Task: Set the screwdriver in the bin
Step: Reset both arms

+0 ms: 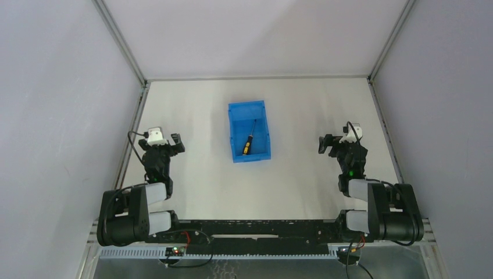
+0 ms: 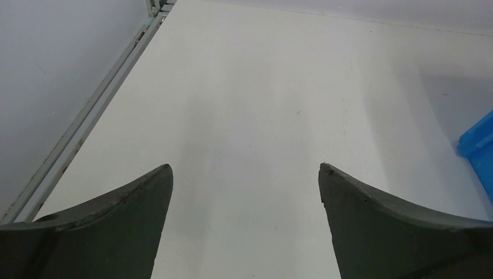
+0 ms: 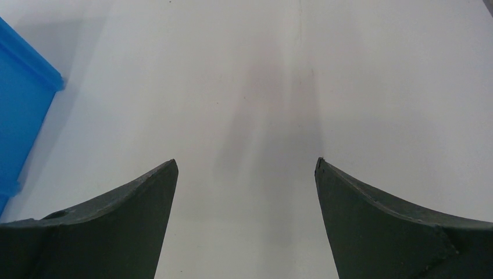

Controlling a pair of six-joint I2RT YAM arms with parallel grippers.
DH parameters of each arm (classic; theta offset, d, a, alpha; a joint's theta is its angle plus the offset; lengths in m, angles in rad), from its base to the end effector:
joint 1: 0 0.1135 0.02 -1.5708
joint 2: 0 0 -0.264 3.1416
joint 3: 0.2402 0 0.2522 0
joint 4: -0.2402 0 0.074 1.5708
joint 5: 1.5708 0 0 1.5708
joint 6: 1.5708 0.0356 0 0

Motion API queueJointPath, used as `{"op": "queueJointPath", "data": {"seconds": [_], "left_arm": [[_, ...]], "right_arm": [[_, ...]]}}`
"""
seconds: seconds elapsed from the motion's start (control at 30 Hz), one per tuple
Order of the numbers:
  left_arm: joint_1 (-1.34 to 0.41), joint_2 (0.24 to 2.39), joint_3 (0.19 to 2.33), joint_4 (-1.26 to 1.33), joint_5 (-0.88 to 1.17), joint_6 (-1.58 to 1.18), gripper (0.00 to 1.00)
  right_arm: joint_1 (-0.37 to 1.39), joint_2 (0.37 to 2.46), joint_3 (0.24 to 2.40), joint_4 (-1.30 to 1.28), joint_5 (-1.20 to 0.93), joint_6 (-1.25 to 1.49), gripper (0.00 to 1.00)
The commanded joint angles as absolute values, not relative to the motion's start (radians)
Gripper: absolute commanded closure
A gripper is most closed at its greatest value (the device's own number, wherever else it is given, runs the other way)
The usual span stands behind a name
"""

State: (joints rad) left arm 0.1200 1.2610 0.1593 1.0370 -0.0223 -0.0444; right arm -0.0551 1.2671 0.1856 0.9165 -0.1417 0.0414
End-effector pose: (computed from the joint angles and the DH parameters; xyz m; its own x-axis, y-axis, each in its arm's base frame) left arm 0.2115 0.0263 0.1665 -0.0578 -0.0517 -0.9970 -0.1445 0.9886 -0.0428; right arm 0.2168 -0.0069 0.1595 -0.1674 0.0503 -0.9846 -0.0777 0.9949 0.0640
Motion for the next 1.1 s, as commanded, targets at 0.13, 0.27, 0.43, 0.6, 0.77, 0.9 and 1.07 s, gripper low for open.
{"op": "queueJointPath", "data": {"seconds": [0.13, 0.27, 0.43, 0.6, 0.77, 0.9, 1.07], "left_arm": [[0.115, 1.253, 0.170, 1.092, -0.025, -0.031, 0.00], [0.115, 1.253, 0.170, 1.092, -0.025, -0.031, 0.00], [0.115, 1.253, 0.171, 1.092, -0.025, -0.031, 0.00], [0.115, 1.253, 0.170, 1.092, -0.025, -0.030, 0.00], [0.114, 1.253, 0.170, 1.092, -0.025, -0.031, 0.00], [0.115, 1.253, 0.170, 1.092, -0.025, -0.031, 0.00], [0.116, 1.253, 0.170, 1.092, -0.025, -0.031, 0.00]], "right_arm": [[-0.050, 1.332, 0.193, 1.044, -0.159, 0.018, 0.04], [-0.051, 1.343, 0.228, 0.996, -0.157, 0.021, 0.04], [-0.064, 1.352, 0.256, 0.950, -0.166, 0.031, 0.01], [-0.062, 1.352, 0.258, 0.947, -0.161, 0.031, 0.00], [-0.061, 1.350, 0.257, 0.946, -0.160, 0.029, 0.00], [-0.061, 1.350, 0.256, 0.947, -0.160, 0.029, 0.00], [-0.060, 1.350, 0.256, 0.948, -0.159, 0.029, 0.00]]}}
